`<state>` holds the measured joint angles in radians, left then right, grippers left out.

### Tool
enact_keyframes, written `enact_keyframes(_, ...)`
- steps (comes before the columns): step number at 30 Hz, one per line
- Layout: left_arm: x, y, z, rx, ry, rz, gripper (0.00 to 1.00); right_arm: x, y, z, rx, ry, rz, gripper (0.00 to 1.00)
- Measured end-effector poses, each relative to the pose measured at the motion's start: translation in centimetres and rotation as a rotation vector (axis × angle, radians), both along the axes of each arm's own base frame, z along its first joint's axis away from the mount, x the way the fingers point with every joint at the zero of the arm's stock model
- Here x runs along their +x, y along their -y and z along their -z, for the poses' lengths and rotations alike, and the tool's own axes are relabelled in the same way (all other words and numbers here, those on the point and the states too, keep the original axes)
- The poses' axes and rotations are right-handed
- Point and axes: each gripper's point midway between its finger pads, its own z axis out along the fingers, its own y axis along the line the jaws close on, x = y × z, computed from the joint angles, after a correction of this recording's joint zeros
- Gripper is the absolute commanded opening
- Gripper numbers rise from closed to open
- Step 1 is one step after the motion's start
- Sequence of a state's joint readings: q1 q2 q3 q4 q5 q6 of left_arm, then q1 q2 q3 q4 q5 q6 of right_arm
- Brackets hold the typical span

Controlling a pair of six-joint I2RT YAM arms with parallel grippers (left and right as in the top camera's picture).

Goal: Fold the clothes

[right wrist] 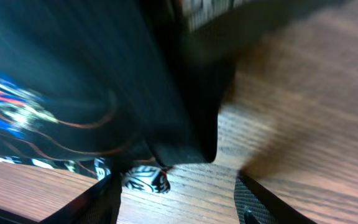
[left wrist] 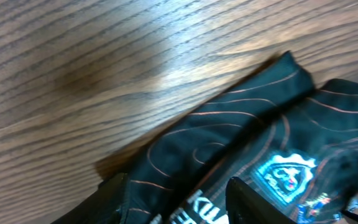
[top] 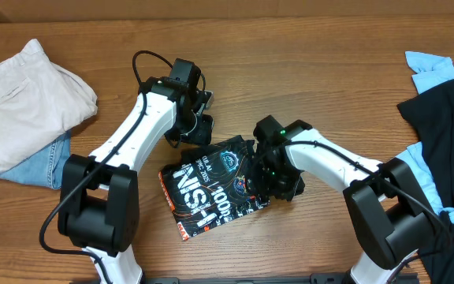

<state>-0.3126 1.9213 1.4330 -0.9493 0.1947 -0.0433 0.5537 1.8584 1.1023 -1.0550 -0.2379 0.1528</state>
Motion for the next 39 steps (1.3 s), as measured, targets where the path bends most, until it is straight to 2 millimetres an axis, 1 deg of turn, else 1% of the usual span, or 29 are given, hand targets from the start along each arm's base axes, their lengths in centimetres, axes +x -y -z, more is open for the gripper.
enact_keyframes(3, -0.2, -0.2, 1.1, 0.019, -0.026, 0.012, 0.48, 0.0, 0.2, 0.3, -0.01, 0.013, -0.003, 0.62)
enact_keyframes(6, -0.9, -0.5, 2.6, 0.041, -0.081, 0.017, 0.48, 0.9, 0.2, 0.4, -0.019, 0.058, -0.006, 0.62)
enact_keyframes(8, -1.5, -0.7, 3.2, 0.054, -0.114, 0.018, 0.48, 2.3, 0.0, 0.5, -0.02, 0.126, -0.008, 0.64)
enact_keyframes(11, -2.3, -1.0, 3.3, 0.066, -0.151, 0.019, 0.47, 4.7, 0.2, 0.6, -0.046, 0.242, -0.014, 0.65)
enact_keyframes(12, -2.6, -1.1, 3.3, 0.069, -0.162, 0.02, 0.46, 5.3, 0.3, 0.6, -0.054, 0.266, -0.014, 0.65)
enact_keyframes(14, -3.1, -1.3, 3.3, 0.076, -0.183, 0.02, 0.42, 6.5, 0.3, 0.6, -0.067, 0.322, -0.016, 0.65)
enact_keyframes(15, -3.3, -1.4, 3.3, 0.079, -0.192, 0.02, 0.39, 6.8, 0.3, 0.6, -0.07, 0.336, -0.016, 0.64)
enact_keyframes(16, -3.5, -1.5, 3.3, 0.084, -0.197, 0.02, 0.38, 7.2, 0.3, 0.6, -0.074, 0.357, -0.015, 0.65)
enact_keyframes(19, -3.8, -2.1, 3.7, 0.119, -0.207, 0.0, 0.24, 8.5, 0.5, 0.5, -0.083, 0.406, -0.007, 0.64)
enact_keyframes(22, -4.5, -3.1, 4.6, 0.171, -0.222, -0.044, 0.17, 8.9, 1.0, 0.5, -0.093, 0.415, 0.004, 0.66)
enact_keyframes(24, -4.6, -3.5, 5.2, 0.187, -0.225, -0.099, 0.11, 8.9, 1.4, 0.5, -0.099, 0.414, 0.0, 0.68)
enact_keyframes(27, -5.0, -3.4, 5.8, 0.179, -0.238, -0.159, 0.1, 9.3, 2.5, 0.5, -0.132, 0.42, 0.001, 0.68)
enact_keyframes(30, -5.1, -3.2, 5.9, 0.17, -0.248, -0.213, 0.08, 9.6, 3.9, 0.6, -0.159, 0.413, 0.022, 0.69)
enact_keyframes(33, -5.5, -3.0, 5.9, 0.167, -0.271, -0.251, 0.05, 9.8, 4.7, 0.6, -0.169, 0.406, 0.037, 0.7)
enact_keyframes(39, -7.9, -3.0, 5.8, 0.189, -0.363, -0.285, 0.04, 9.3, 5.6, 0.6, -0.188, 0.376, 0.046, 0.71)
